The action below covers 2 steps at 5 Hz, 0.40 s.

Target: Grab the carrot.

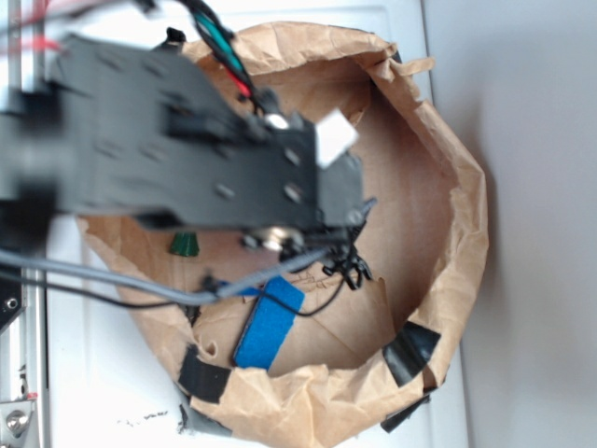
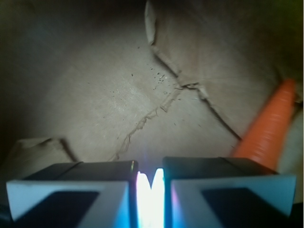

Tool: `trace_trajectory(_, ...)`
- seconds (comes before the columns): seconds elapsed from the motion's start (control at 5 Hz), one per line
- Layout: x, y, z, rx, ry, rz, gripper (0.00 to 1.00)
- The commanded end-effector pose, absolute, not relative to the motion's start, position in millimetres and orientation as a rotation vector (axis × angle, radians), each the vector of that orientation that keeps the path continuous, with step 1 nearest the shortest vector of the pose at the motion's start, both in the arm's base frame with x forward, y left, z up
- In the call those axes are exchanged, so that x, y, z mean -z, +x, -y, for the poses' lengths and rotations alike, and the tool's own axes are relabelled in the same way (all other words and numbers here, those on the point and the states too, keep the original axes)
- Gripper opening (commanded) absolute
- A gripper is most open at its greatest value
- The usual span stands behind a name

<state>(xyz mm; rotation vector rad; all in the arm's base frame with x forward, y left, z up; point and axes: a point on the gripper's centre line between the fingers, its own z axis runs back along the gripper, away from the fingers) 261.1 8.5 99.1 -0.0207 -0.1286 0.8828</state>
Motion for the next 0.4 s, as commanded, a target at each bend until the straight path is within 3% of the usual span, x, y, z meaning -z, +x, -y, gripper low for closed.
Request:
trace_trajectory(0.0, -130.0, 252.3, -28.2, -0.903, -0.054, 0.159, 0.77)
trace_trajectory(0.2, -121.0, 238.5, -33.1, -0.909, -0.037, 0.182, 1.0)
